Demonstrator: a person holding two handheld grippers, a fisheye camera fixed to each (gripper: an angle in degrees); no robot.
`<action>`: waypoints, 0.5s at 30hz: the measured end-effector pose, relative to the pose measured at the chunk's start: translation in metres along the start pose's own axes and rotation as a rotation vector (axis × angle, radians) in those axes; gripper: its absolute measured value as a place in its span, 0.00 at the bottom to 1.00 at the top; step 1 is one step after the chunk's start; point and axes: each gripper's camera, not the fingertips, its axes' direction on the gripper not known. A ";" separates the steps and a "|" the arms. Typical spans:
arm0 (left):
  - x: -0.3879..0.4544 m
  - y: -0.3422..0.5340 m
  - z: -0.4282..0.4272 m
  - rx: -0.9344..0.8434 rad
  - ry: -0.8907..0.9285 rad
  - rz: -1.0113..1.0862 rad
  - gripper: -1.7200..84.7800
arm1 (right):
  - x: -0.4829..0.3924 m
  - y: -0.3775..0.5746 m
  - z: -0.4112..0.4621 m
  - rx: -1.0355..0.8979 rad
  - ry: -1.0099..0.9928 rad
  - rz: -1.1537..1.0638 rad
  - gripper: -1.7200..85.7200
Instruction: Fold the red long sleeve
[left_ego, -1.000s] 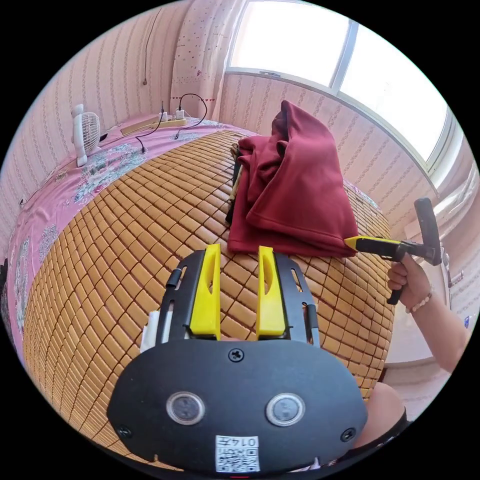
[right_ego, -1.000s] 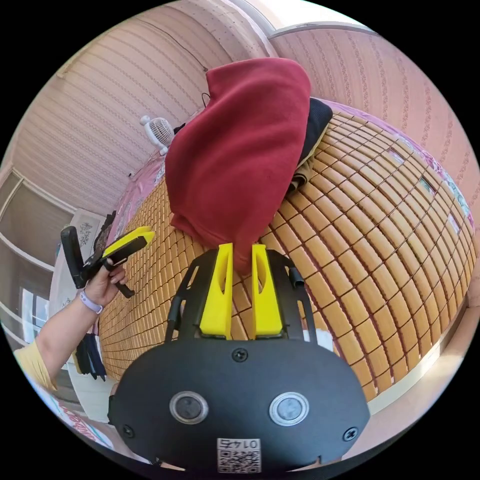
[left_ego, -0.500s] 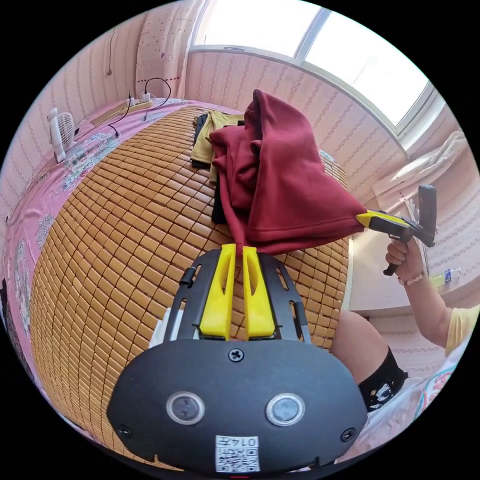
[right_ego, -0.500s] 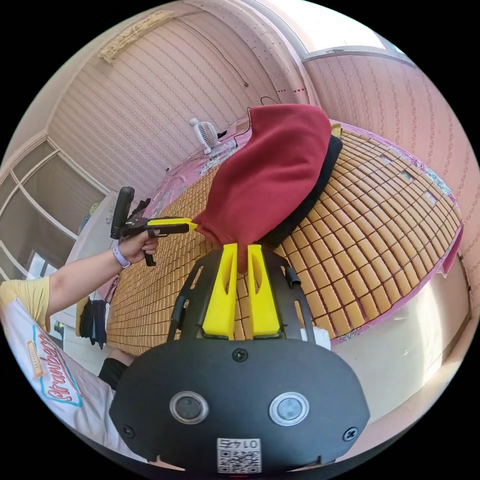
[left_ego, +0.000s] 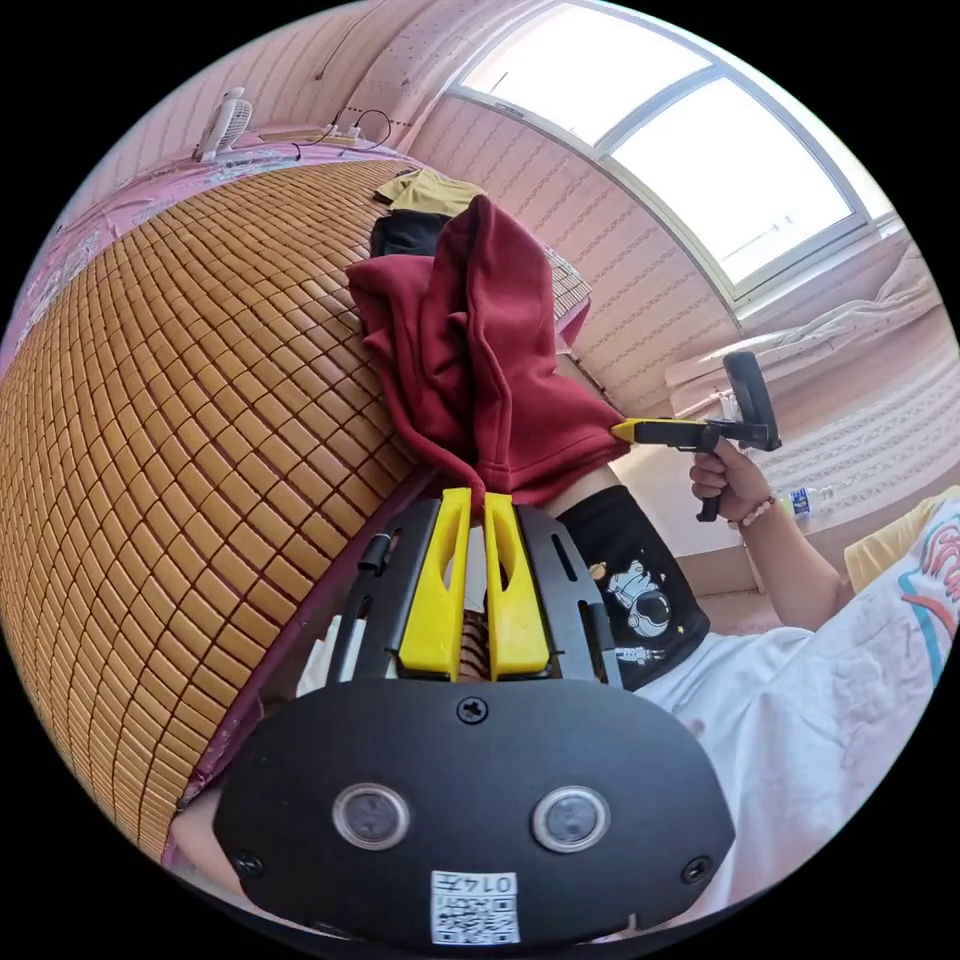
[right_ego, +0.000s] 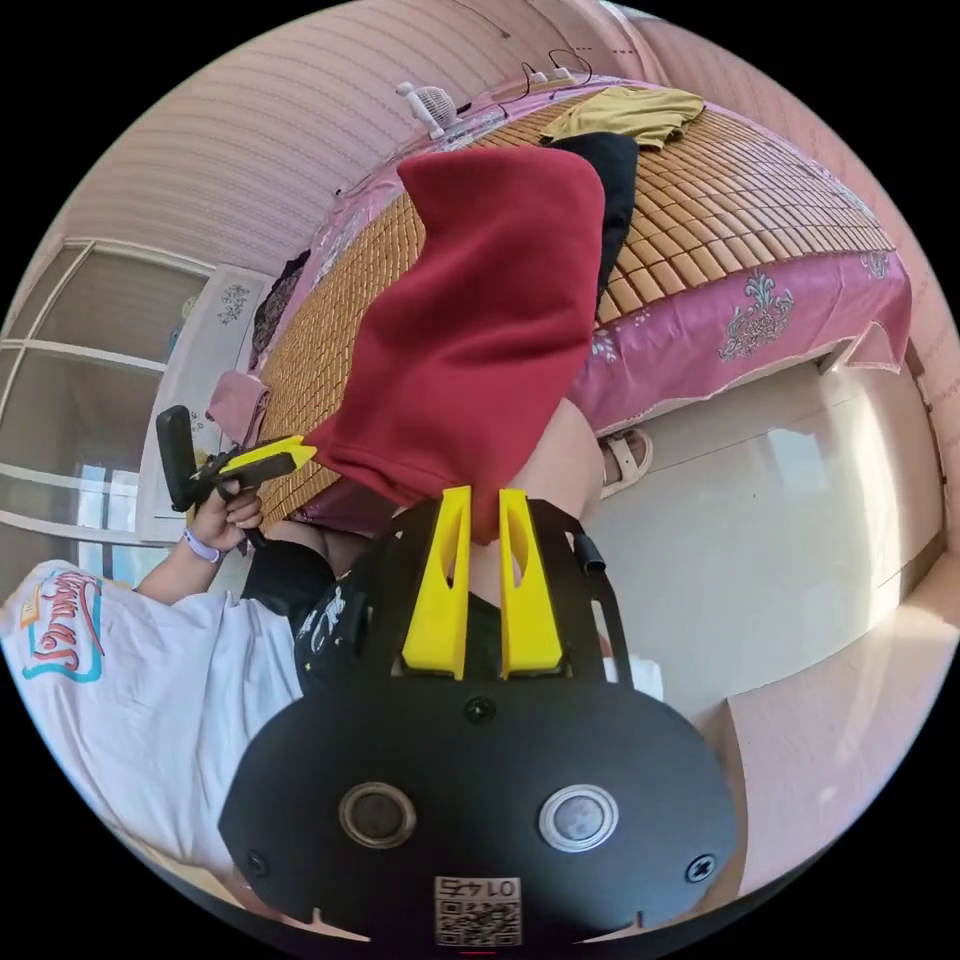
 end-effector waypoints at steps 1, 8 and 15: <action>0.004 0.004 -0.006 0.033 0.003 -0.007 0.02 | -0.001 0.000 -0.003 0.005 0.007 0.000 0.07; 0.009 0.005 -0.051 0.142 0.057 -0.053 0.03 | -0.042 -0.016 -0.047 0.078 0.317 -0.070 0.09; 0.038 -0.002 -0.080 0.183 0.050 -0.019 0.02 | -0.126 -0.052 -0.002 0.069 0.146 -0.353 0.21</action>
